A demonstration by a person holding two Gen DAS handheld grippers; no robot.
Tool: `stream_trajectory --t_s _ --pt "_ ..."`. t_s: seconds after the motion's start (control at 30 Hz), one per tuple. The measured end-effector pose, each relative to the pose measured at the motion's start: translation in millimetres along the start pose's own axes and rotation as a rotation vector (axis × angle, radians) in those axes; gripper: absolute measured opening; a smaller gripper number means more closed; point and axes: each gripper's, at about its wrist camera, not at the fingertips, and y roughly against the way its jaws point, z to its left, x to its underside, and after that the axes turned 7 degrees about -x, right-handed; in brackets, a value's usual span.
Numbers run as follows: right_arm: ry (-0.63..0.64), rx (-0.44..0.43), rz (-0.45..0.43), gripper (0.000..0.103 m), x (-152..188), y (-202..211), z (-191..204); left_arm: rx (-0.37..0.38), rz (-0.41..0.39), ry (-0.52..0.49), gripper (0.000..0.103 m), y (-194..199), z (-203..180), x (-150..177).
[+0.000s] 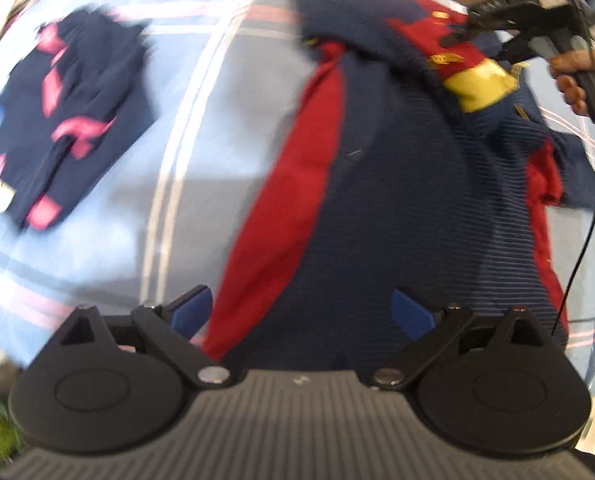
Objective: Fold small clothes
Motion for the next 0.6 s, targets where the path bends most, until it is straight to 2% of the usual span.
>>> stream_trajectory --t_s 0.03,0.1,0.17,0.27,0.33,0.43,0.5,0.6 --pt "-0.008 -0.018 0.005 0.004 -2 0 3 -0.007 0.007 0.033 0.098 0 7 5" --pt "-0.002 -0.08 -0.014 0.006 -3 9 13 -0.015 0.015 0.098 0.098 -2 20 14" --pt "-0.049 -0.172 -0.066 0.006 -4 28 18 -0.008 0.019 0.153 0.098 -4 30 17" --pt "-0.247 -0.27 -0.258 0.005 -1 78 4 -0.005 0.006 0.175 0.098 -6 32 11" --pt "-0.421 -0.286 -0.411 0.005 17 119 -15 -0.001 -0.01 0.159 0.098 -7 30 3" --pt "-0.612 -0.192 -0.618 0.006 59 177 -48 0.014 -0.031 0.108 0.098 -7 18 -16" --pt "-0.73 -0.111 -0.718 0.006 91 203 -76 0.023 -0.047 0.062 0.098 -8 6 -28" --pt "-0.869 -0.02 -0.716 0.006 132 213 -115 0.027 -0.069 0.003 0.098 -9 -10 -43"
